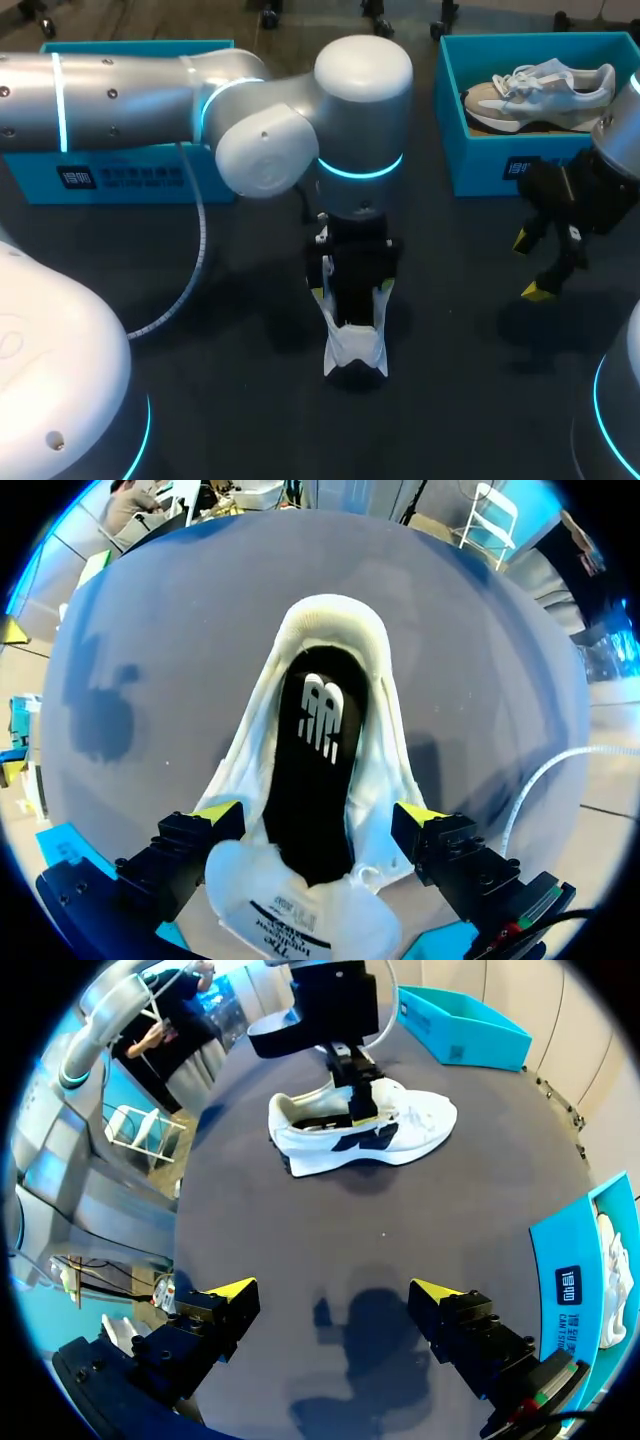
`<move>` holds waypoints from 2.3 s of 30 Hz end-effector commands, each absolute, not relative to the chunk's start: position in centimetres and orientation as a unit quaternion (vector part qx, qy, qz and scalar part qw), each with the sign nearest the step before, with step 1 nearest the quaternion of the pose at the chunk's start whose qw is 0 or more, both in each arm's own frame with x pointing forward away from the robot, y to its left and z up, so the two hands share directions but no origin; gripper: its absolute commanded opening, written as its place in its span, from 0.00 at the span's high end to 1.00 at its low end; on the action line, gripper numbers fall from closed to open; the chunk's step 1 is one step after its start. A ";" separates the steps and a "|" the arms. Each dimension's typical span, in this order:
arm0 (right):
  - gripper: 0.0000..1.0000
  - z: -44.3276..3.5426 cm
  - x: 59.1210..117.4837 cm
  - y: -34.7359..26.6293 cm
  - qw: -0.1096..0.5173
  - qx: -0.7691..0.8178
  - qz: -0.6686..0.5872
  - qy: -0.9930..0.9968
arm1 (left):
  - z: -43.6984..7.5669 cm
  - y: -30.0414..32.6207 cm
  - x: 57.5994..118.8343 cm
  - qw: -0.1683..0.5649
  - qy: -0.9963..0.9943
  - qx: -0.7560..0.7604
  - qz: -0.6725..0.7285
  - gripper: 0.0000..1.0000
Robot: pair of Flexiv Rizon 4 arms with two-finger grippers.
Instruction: Take the shoe out of the shoebox, open the shoe tongue, remove and reinsert the insole, then place the shoe into the shoebox
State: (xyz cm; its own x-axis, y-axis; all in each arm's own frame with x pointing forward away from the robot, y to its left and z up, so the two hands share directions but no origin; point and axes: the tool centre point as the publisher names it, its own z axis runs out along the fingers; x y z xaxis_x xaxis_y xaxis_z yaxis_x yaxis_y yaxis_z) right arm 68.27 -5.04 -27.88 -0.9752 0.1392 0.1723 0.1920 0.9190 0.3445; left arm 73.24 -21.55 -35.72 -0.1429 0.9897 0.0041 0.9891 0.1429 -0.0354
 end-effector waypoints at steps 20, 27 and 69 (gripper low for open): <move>0.00 -27.9 68.2 -5.1 0.072 -0.085 -0.182 -0.977 | -30.5 -21.3 80.5 -0.016 -0.744 -0.667 0.038 0.00; 0.00 -27.9 68.2 -5.1 0.072 -0.085 -0.182 -0.977 | -29.1 -22.4 81.3 -0.020 -0.736 -0.674 0.058 0.62; 0.00 -27.9 68.2 -5.1 0.072 -0.085 -0.182 -0.977 | -33.1 -21.6 75.4 0.032 -0.720 -0.689 0.076 0.73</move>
State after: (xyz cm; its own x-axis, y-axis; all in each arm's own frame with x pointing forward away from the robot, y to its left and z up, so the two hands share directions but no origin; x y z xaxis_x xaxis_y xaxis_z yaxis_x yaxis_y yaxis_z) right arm 68.27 -5.04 -27.88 -0.9752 0.1393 0.1723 0.1921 0.9190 0.3444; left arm 75.02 -20.74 -31.74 -0.0503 0.9967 -0.0632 0.9886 0.0407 -0.1450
